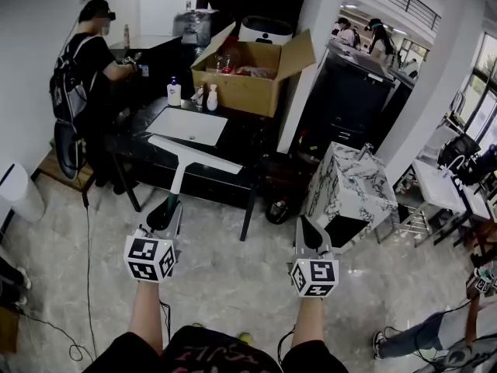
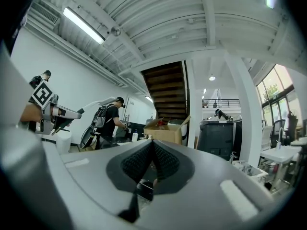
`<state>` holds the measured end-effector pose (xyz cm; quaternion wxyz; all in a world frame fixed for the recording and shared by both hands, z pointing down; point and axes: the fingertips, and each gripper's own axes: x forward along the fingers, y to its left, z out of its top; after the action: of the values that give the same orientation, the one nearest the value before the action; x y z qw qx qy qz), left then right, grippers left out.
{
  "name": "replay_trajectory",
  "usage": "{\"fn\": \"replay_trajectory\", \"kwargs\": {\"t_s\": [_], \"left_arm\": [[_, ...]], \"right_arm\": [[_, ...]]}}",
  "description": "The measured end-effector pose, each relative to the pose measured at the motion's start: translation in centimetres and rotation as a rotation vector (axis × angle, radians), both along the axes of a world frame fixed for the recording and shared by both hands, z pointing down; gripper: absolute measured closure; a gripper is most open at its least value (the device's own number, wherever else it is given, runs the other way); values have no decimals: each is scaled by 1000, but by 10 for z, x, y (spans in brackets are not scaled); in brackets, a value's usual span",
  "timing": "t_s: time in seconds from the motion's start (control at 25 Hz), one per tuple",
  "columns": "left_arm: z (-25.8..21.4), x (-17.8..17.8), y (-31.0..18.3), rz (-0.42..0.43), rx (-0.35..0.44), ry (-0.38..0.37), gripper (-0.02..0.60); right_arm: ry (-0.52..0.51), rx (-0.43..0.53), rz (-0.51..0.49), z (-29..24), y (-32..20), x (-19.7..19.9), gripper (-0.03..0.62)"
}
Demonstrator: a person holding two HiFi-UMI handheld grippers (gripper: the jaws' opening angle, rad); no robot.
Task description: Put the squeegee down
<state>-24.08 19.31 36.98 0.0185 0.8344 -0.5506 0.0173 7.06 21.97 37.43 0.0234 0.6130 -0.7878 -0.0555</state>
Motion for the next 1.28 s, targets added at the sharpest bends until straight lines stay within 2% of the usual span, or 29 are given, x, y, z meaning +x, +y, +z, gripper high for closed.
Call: {"fn": "replay_trajectory", "kwargs": {"t_s": [0.8, 1.28], "left_arm": [[-1, -50, -15, 56, 22, 11, 480], [8, -51, -42, 72, 10, 33, 480]], "right_arm": [[-27, 29, 43, -8, -6, -58, 582], [-35, 17, 60, 0, -29, -58, 582]]}}
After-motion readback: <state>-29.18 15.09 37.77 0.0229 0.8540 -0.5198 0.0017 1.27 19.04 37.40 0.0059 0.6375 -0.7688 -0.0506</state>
